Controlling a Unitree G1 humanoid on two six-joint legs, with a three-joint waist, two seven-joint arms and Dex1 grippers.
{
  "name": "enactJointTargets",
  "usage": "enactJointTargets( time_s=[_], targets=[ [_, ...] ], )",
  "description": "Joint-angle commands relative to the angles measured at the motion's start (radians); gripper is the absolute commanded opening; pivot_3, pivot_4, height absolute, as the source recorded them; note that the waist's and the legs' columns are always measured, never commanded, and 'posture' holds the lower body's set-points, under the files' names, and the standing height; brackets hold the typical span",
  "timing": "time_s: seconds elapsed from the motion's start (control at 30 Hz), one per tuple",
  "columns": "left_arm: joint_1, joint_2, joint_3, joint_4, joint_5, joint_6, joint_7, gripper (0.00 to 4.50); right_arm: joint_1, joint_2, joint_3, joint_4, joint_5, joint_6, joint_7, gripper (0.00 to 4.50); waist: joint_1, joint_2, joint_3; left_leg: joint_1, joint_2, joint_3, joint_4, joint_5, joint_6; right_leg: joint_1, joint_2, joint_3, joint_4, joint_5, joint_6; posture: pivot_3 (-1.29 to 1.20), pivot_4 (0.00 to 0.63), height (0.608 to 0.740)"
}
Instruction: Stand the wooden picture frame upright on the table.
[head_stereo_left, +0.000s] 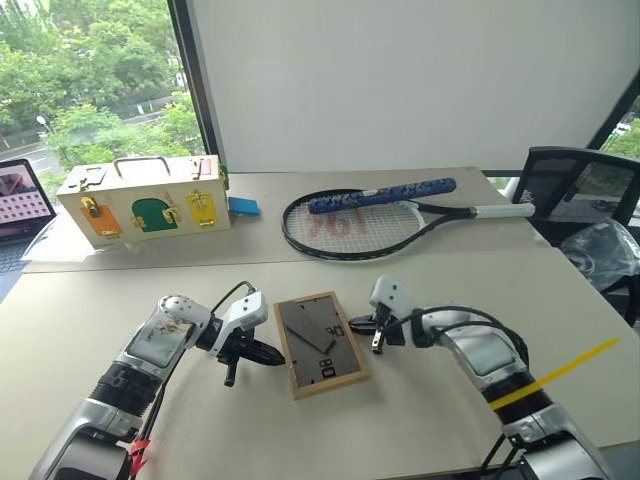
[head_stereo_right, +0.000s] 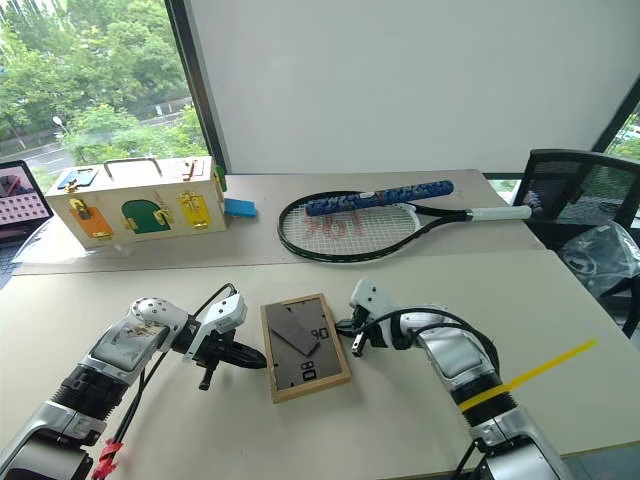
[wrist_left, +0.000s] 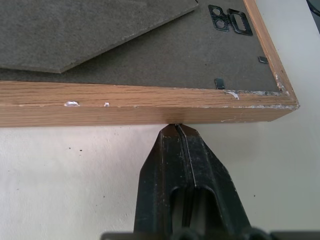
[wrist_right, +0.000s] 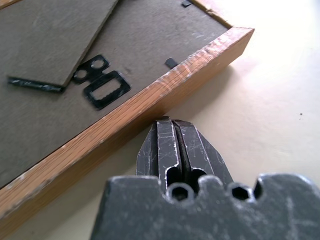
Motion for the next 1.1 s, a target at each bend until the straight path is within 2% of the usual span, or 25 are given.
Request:
enactJointTargets(
  time_s=[0.03, 0.17, 0.27, 0.47, 0.63, 0.97, 1.1],
  targets=[
    [0.016, 0.012, -0.019, 0.074, 0.047, -0.012, 0.055, 0.00, 0.087, -0.140, 0.009, -0.172, -0.023, 0.117, 0.056, 0.06, 0.008, 0.000, 0.000, 0.000, 0.000, 0.000, 0.000, 0.000, 0.000, 0.000, 0.000, 0.000, 0.000, 0.000, 0.000, 0.00, 0.150, 0.740],
    [-0.006, 0.005, 0.023, 0.119, 0.028, -0.034, 0.088, 0.00, 0.181, -0.211, -0.059, -0.382, 0.065, 0.266, 0.045, 0.06, 0.026, 0.000, -0.001, 0.000, 0.000, 0.000, 0.000, 0.000, 0.000, -0.001, 0.000, 0.000, 0.000, -0.003, 0.004, 0.00, 0.150, 0.740],
    [-0.015, -0.002, 0.025, 0.145, 0.030, -0.054, 0.094, 0.00, 0.233, -0.203, -0.067, -0.442, 0.094, 0.312, 0.028, 0.06, 0.027, 0.000, -0.001, 0.000, 0.000, 0.000, 0.001, 0.000, 0.000, -0.001, 0.000, 0.000, 0.000, -0.004, 0.005, 0.00, 0.150, 0.740],
    [-0.039, -0.069, 0.000, 0.164, 0.039, -0.131, 0.114, 0.00, 0.230, -0.148, -0.049, -0.467, 0.119, 0.360, -0.011, 0.06, 0.028, -0.001, -0.003, 0.000, 0.000, 0.000, 0.002, 0.000, 0.000, -0.001, 0.000, 0.000, 0.000, -0.004, 0.005, 0.00, 0.150, 0.740],
    [-0.062, -0.098, -0.012, 0.187, 0.061, -0.168, 0.134, 0.00, 0.231, -0.153, -0.042, -0.491, 0.133, 0.391, -0.002, 0.06, 0.049, -0.001, -0.003, 0.000, 0.000, 0.000, 0.003, 0.000, 0.000, -0.002, 0.000, 0.000, -0.002, -0.004, 0.005, 0.00, 0.150, 0.740],
    [-0.049, -0.074, -0.018, 0.192, 0.074, -0.191, 0.121, 0.00, 0.267, -0.179, -0.060, -0.485, 0.138, 0.387, -0.013, 0.06, 0.054, -0.001, -0.004, 0.000, 0.000, 0.000, 0.003, 0.000, 0.000, -0.002, 0.000, 0.000, -0.002, -0.004, 0.004, 0.00, 0.150, 0.740],
    [-0.004, -0.043, 0.058, 0.141, 0.015, -0.107, 0.143, 0.00, 0.288, -0.222, -0.143, -0.454, 0.151, 0.364, -0.006, 0.06, 0.052, -0.001, -0.004, -0.001, 0.000, 0.000, 0.003, 0.000, 0.000, -0.002, 0.000, 0.000, -0.002, -0.004, 0.005, 0.00, 0.150, 0.740]
  ],
)
